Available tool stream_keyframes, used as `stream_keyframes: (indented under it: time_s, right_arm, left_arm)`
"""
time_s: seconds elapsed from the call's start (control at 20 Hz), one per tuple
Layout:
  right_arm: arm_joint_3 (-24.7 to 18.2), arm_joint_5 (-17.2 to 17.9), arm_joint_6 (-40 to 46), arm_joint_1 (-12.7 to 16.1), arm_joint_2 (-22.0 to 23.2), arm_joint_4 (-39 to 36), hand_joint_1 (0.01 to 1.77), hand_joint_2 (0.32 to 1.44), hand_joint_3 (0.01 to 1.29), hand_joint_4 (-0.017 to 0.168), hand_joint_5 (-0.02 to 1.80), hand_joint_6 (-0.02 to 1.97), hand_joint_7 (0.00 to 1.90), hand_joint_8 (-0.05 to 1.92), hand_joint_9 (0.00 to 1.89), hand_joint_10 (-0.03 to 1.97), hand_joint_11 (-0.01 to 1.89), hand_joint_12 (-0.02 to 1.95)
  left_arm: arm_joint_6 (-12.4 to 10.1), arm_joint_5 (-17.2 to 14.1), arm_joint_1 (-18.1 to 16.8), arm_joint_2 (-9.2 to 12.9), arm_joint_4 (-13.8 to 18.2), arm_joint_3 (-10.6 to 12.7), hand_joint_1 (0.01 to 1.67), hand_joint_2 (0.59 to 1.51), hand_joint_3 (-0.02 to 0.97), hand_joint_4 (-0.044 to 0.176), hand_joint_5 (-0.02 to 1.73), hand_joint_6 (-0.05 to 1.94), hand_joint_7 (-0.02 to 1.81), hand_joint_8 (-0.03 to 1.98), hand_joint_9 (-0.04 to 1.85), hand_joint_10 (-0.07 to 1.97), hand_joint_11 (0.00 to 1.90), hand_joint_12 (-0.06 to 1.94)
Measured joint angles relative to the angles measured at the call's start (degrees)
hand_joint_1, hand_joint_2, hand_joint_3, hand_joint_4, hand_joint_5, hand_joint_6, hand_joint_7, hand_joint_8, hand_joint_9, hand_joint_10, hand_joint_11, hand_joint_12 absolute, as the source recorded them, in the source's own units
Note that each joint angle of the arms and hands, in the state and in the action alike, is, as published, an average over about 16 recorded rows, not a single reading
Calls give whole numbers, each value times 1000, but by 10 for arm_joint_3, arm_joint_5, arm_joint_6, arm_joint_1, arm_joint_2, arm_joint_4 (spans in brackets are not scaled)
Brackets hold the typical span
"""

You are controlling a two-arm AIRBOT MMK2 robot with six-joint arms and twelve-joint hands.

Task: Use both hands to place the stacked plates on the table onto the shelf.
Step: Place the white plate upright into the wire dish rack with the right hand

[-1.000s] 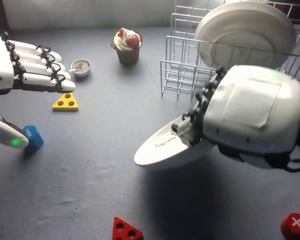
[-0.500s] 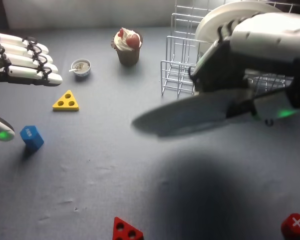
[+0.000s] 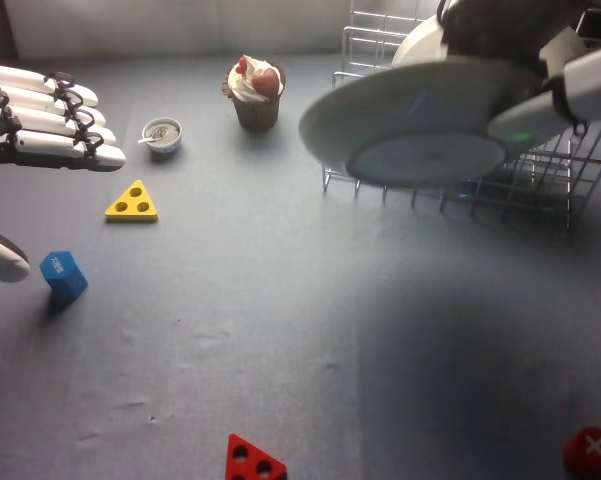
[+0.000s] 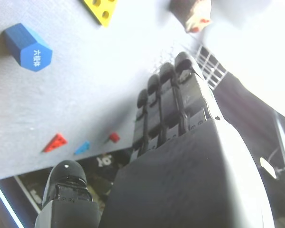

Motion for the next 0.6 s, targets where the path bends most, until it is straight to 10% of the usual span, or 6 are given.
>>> stream_keyframes:
  time_s: [0.6]
  right_arm:
    - [57,-8,301,44,1,-146,1473,961,14,-9,897,876,1106,568,1181,620,1012,1295]
  left_arm:
    - [0,0,0,0,3,0,14,1078,-3,-1,147,20,193,0,171,11,154,11]
